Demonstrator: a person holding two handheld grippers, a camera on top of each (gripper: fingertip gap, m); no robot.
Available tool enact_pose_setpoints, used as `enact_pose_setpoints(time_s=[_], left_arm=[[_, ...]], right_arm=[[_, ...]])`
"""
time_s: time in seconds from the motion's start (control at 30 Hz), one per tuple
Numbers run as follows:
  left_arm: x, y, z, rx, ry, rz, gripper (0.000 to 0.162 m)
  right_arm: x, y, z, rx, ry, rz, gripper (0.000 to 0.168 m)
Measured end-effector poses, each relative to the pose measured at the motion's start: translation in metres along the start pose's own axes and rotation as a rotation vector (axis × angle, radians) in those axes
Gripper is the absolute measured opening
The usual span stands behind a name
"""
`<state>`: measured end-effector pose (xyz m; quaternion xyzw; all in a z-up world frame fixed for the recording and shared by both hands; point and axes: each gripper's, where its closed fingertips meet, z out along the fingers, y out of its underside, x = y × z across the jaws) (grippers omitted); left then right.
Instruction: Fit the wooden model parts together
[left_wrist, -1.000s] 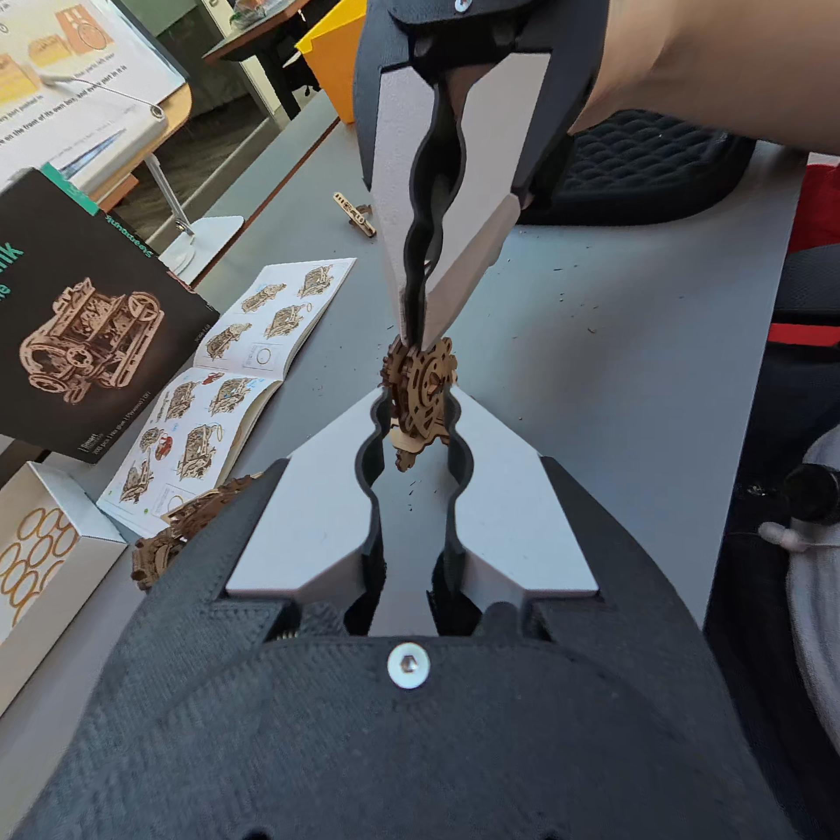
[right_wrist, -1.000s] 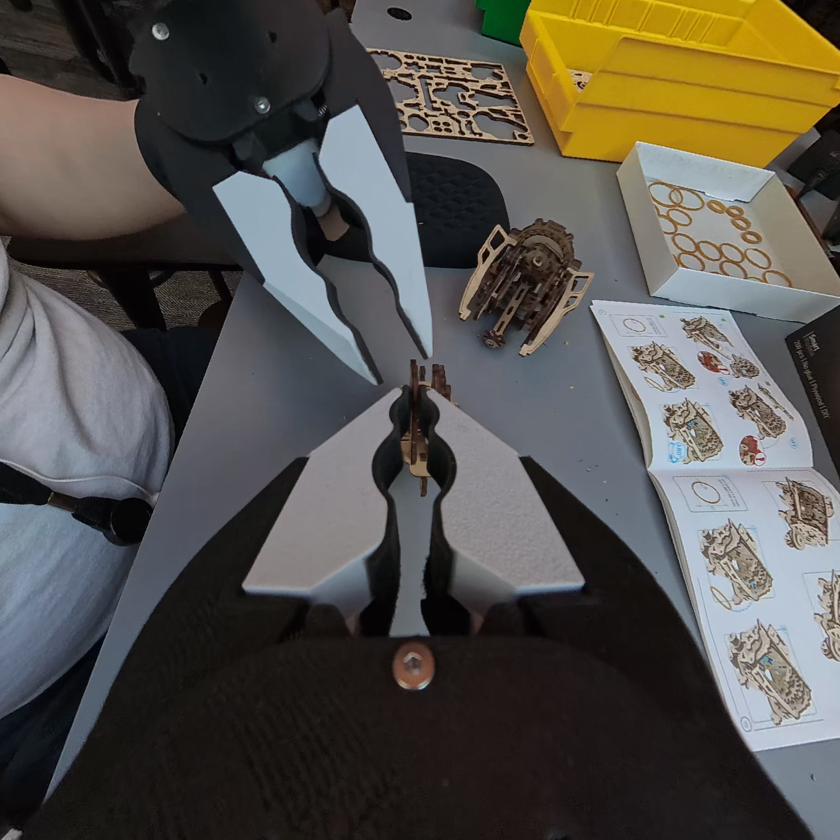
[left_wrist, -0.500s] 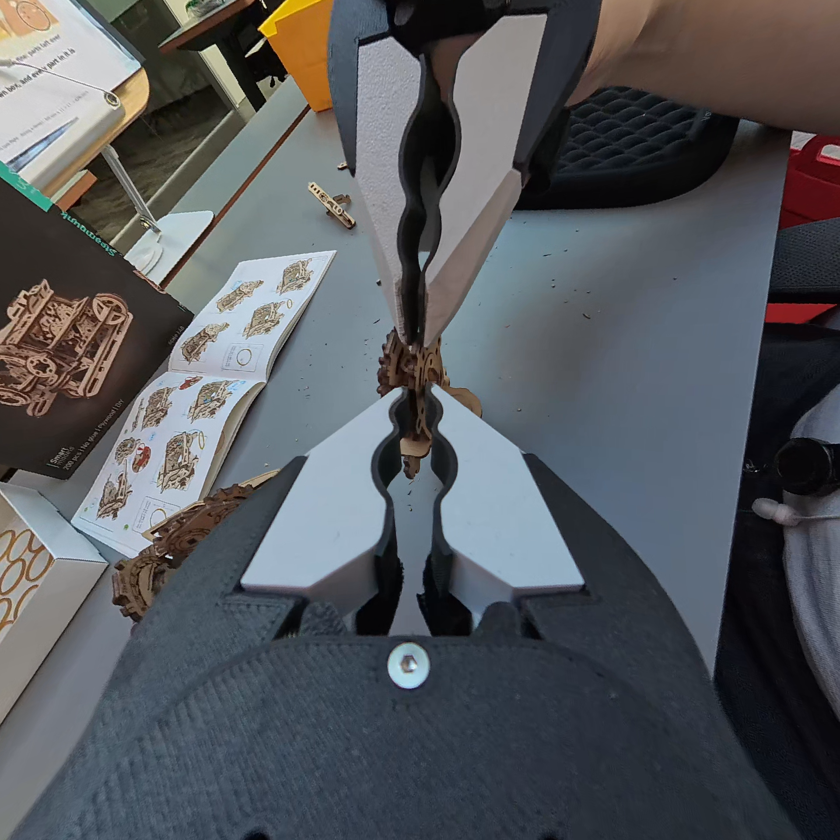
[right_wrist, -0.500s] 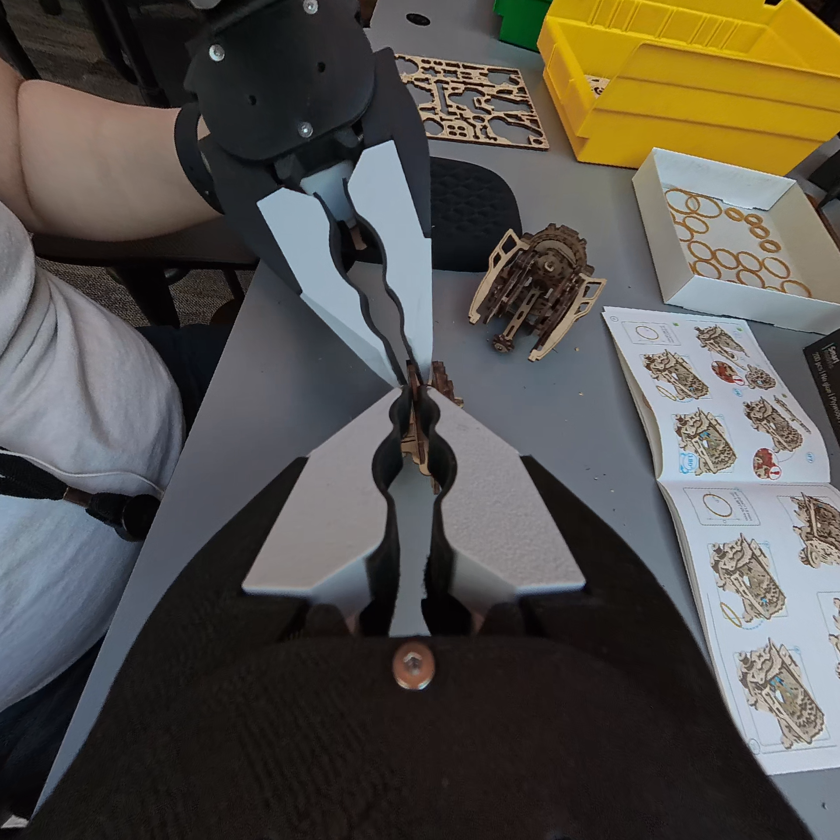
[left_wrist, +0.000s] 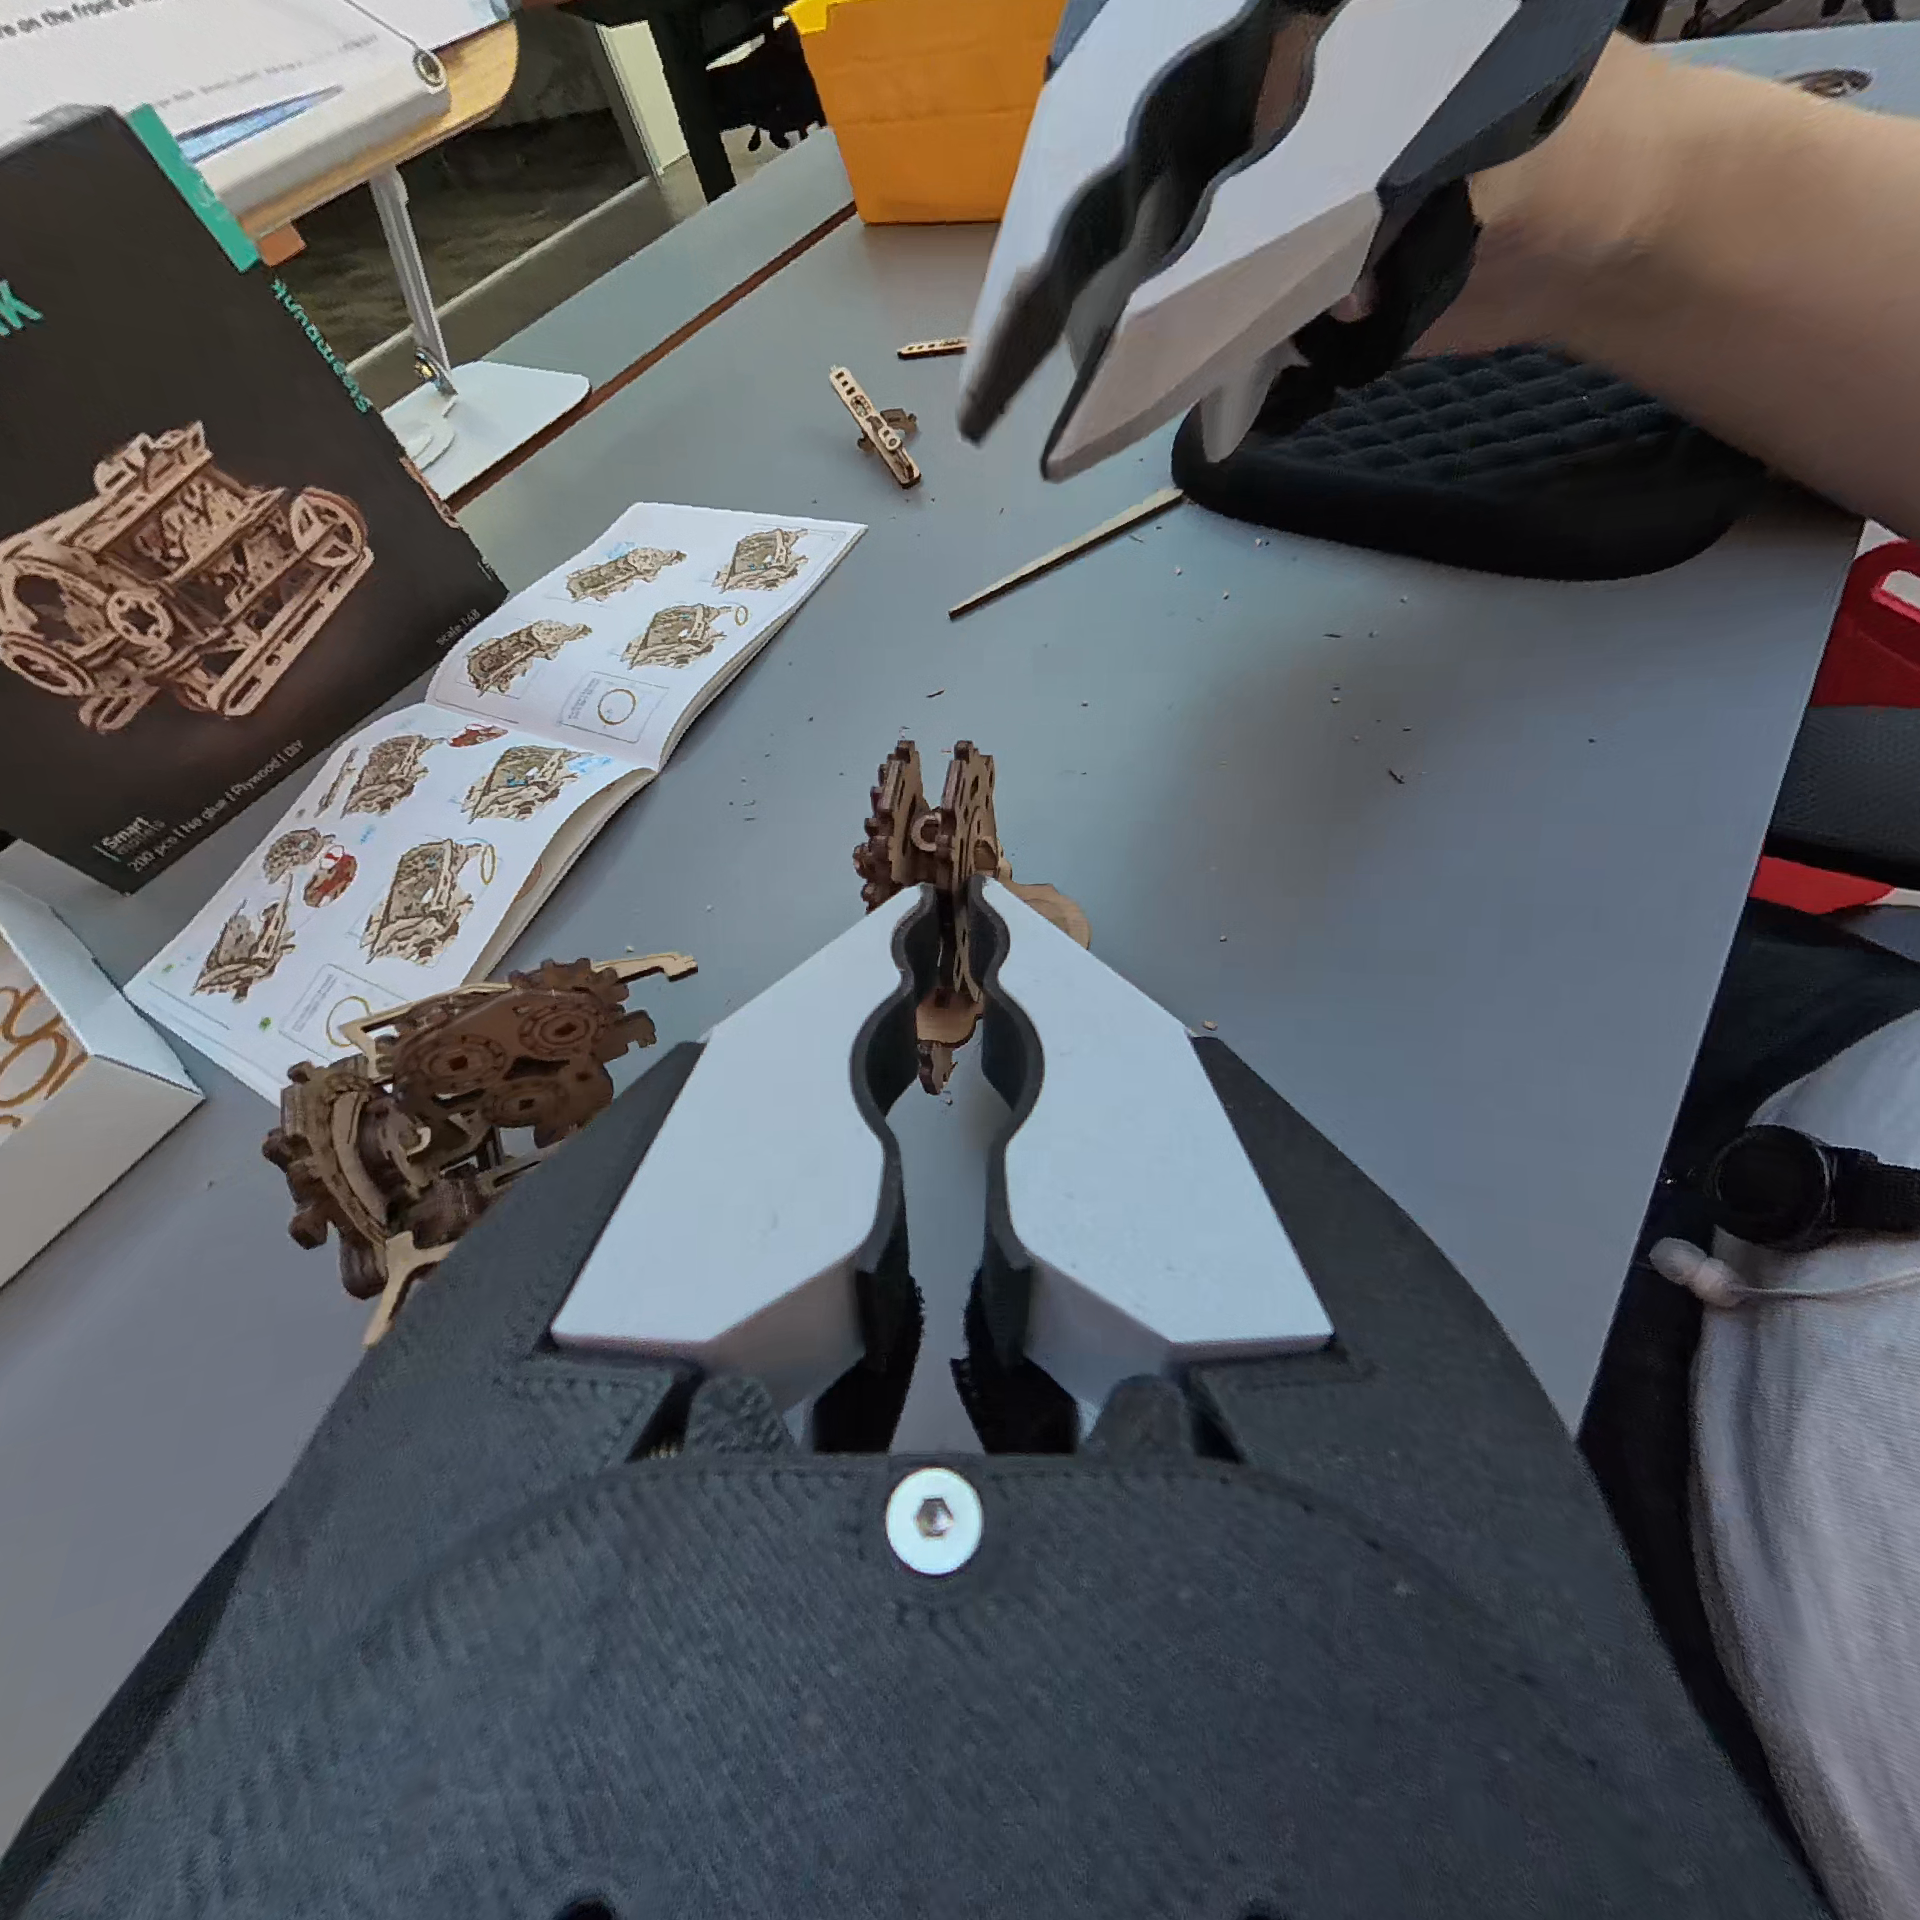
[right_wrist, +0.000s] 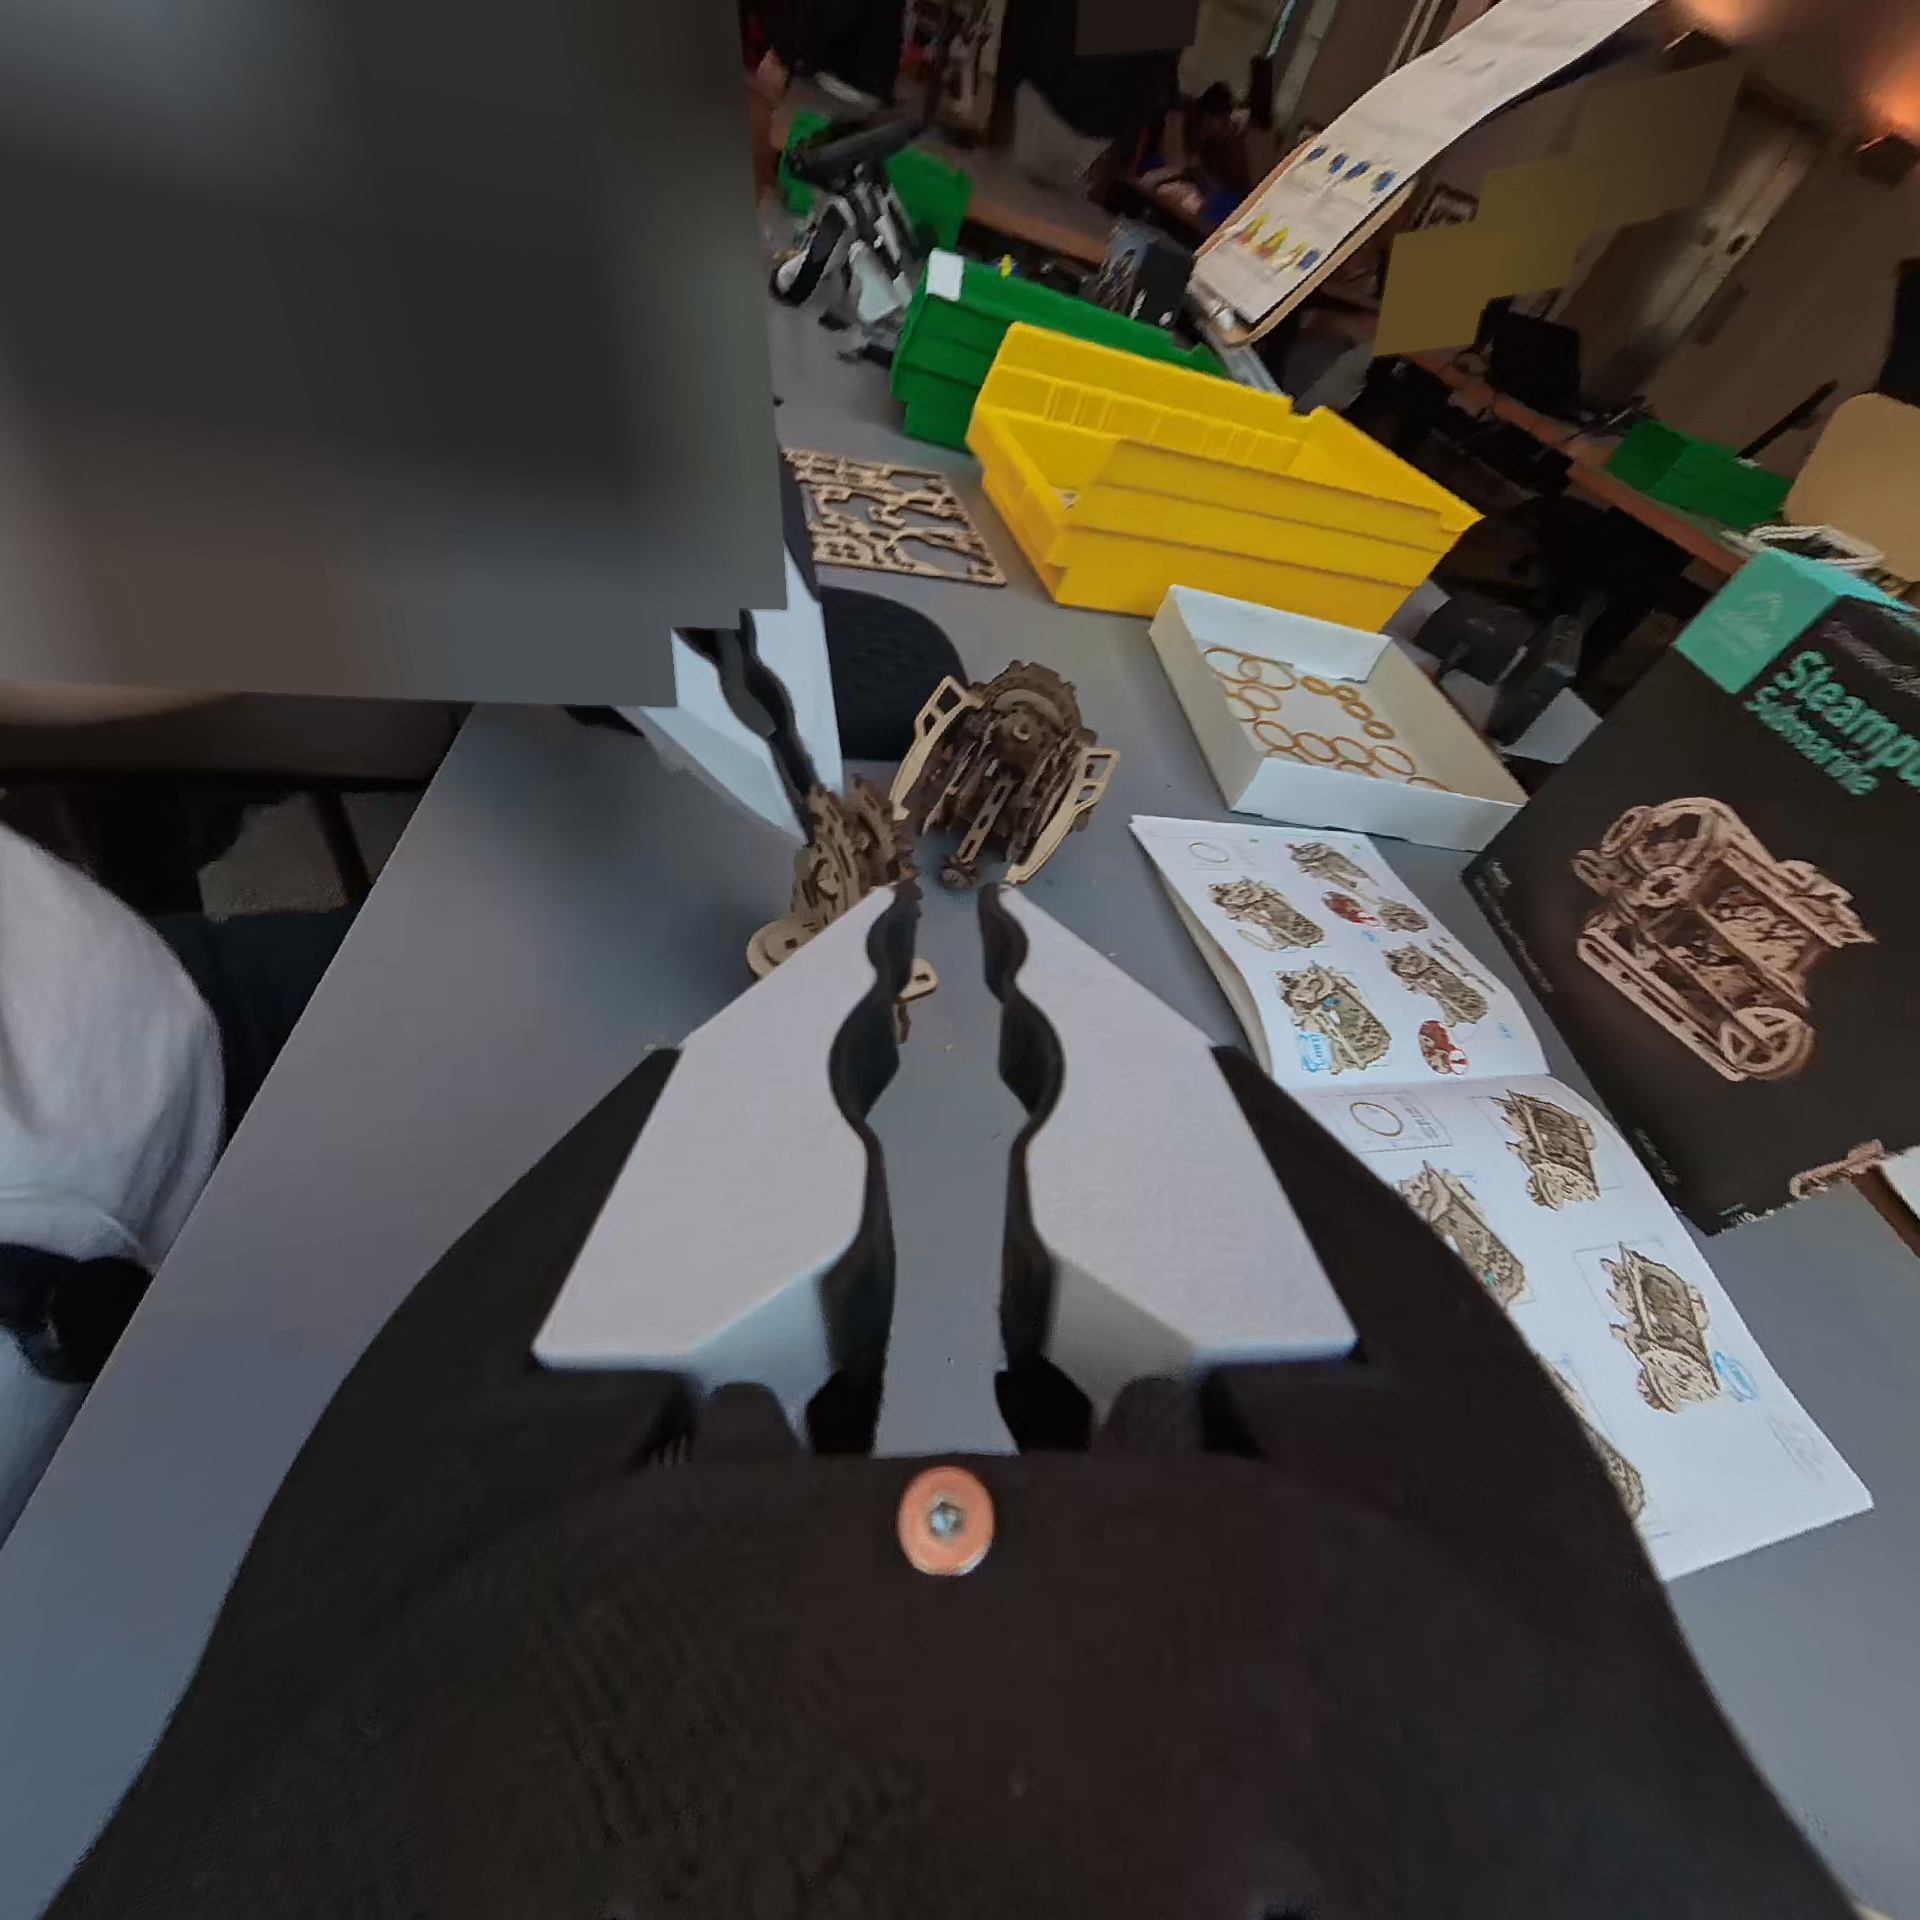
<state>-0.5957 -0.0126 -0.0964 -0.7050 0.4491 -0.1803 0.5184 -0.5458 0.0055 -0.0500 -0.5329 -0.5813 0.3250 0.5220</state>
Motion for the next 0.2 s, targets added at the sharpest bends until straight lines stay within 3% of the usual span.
enact_pose_setpoints(time_s=[0.03,0.07,0.13,0.17,0.2], left_arm=[[-0.002,0.001,-0.002,0.0,-0.006,-0.019,0.002],[-0.004,0.002,-0.004,0.001,-0.015,-0.035,0.002],[-0.009,0.004,-0.008,0.0,-0.038,-0.061,0.002],[-0.011,0.004,-0.01,0.003,-0.045,-0.073,0.002],[-0.013,0.004,-0.013,0.007,-0.054,-0.088,0.002]], right_arm=[[0.009,-0.005,-0.004,0.054,0.05,0.036,0.029],[0.016,-0.01,-0.009,0.104,0.077,0.083,0.039],[0.02,-0.02,-0.017,0.195,0.059,0.178,0.036],[0.02,-0.024,-0.02,0.228,0.043,0.203,0.028],[0.021,-0.026,-0.023,0.244,0.038,0.206,0.008]])
